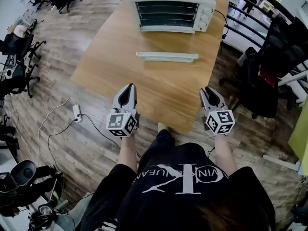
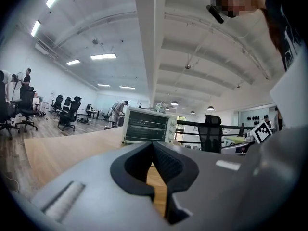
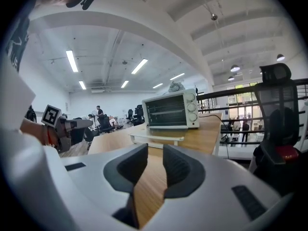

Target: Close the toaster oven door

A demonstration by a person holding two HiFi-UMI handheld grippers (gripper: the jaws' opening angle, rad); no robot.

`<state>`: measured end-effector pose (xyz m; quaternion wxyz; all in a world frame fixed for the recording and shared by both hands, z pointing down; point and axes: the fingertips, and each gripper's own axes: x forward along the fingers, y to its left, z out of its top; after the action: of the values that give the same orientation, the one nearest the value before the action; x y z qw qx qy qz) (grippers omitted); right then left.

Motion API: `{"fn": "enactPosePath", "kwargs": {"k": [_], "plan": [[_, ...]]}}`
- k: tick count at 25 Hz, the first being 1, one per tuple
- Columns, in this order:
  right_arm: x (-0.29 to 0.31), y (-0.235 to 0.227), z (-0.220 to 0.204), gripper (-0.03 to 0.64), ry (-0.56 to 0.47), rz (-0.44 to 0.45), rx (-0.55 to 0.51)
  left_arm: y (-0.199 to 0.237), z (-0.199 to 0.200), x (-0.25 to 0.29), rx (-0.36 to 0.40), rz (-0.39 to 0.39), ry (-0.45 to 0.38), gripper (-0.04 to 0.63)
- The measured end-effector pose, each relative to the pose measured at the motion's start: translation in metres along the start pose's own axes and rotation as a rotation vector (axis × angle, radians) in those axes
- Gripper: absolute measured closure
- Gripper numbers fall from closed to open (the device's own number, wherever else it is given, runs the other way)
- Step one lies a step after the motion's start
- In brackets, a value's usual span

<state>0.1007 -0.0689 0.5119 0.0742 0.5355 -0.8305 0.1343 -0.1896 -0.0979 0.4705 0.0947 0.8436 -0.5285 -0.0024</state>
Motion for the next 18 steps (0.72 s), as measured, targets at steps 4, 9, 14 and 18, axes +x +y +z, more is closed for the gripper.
{"fn": "enactPosePath", "kwargs": {"k": [4, 9, 14, 18], "plan": [[0.029, -0.009, 0.001, 0.556, 0.021, -0.034, 0.026, 0.018, 0.003, 0.033, 0.001, -0.035, 0.009, 0.583], [0.058, -0.019, 0.002, 0.557, 0.053, -0.086, 0.064, 0.033, 0.008, 0.069, 0.000, -0.088, 0.010, 0.584], [0.086, -0.028, 0.000, 0.555, 0.093, -0.105, 0.090, 0.036, 0.002, 0.098, -0.015, -0.112, 0.025, 0.583], [0.108, -0.039, -0.004, 0.556, 0.146, -0.091, 0.109, 0.035, -0.009, 0.111, -0.030, -0.103, 0.048, 0.583]]}}
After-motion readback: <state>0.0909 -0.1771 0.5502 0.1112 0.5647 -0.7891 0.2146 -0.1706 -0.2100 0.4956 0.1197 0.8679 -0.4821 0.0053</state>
